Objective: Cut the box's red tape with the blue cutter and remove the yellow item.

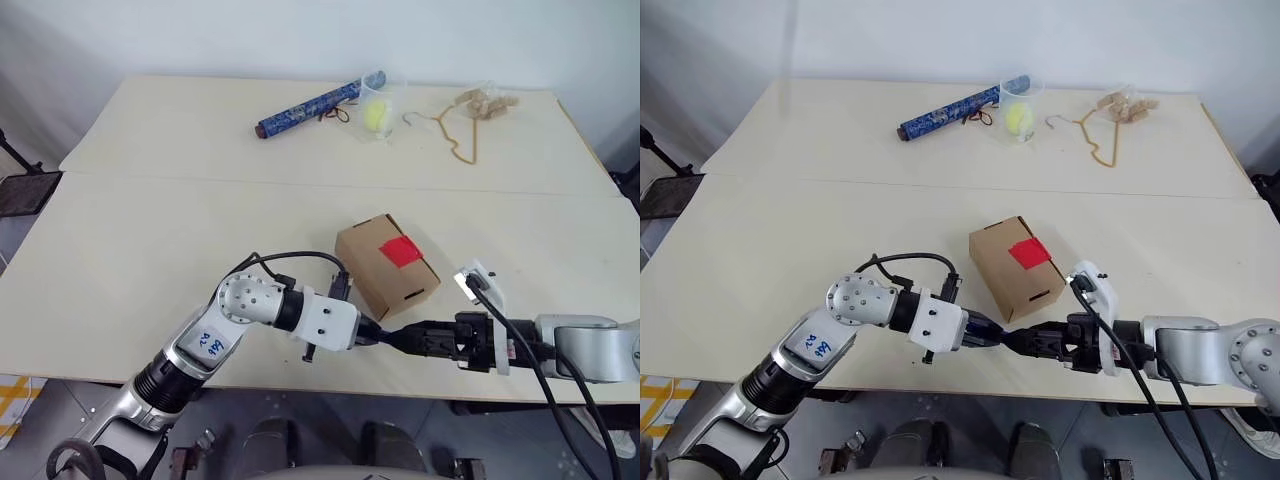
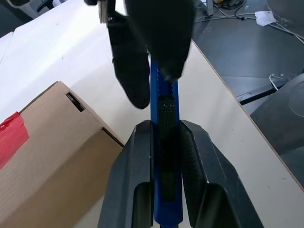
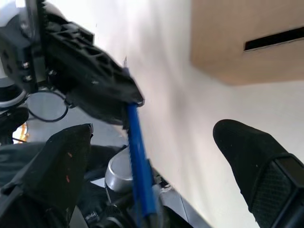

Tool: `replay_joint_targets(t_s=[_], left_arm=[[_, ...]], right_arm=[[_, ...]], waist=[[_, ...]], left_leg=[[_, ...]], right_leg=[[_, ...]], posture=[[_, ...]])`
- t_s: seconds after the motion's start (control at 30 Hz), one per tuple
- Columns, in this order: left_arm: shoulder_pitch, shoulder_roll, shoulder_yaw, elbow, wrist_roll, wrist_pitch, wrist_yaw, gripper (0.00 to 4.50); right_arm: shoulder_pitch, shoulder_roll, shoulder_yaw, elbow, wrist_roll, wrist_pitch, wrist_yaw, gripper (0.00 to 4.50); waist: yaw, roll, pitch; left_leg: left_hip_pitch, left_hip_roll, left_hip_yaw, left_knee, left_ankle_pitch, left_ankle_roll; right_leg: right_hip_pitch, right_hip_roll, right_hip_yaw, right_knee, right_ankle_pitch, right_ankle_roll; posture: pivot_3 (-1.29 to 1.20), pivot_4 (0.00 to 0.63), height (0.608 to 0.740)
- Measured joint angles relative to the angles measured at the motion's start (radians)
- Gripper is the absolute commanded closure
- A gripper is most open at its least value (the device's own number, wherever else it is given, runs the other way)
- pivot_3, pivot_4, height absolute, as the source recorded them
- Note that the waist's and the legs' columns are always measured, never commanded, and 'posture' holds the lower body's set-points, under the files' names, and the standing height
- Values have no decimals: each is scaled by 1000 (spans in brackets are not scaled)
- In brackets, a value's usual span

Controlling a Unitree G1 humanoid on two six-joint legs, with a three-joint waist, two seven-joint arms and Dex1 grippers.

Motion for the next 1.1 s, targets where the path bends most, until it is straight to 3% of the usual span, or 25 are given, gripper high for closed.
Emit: replay_joint_targets(t_s=[0.1,0.27,0.6,0.8,1.1], left_arm=[[-1,-7,0,0,3,1,1,4077],[-1,-7,1,0,6,7,2,4077],[-7,-8,1,0,11,14,3,4077],[-7,-9,0,8,19,15,2,4077],[-8,-8,-1,10,26,12,-3,4077]], right_arm=[[0,6,1,0,0,12,-6,888],[7,9,1,-2,6,17,-2,2613],[15,33,0,-1,12,15,-13,2613],[17,53,0,-5,32,13,-11,4325],[31,78,-4,-3,32,10,-23,4323]], waist=[[0,0,0],[0,0,0],[0,0,0],[0,0,0],[0,0,0]], left_leg=[[0,0,0,0,0,0],[0,0,0,0,0,0],[0,0,0,0,0,0],[0,0,0,0,0,0],[0,0,0,0,0,0]], right_leg=[[0,0,0,0,0,0],[0,0,0,0,0,0],[0,0,0,0,0,0],[0,0,0,0,0,0],[0,0,0,0,0,0]], posture=[[0,150,740],[0,150,740],[0,150,740],[0,150,740],[0,150,740]])
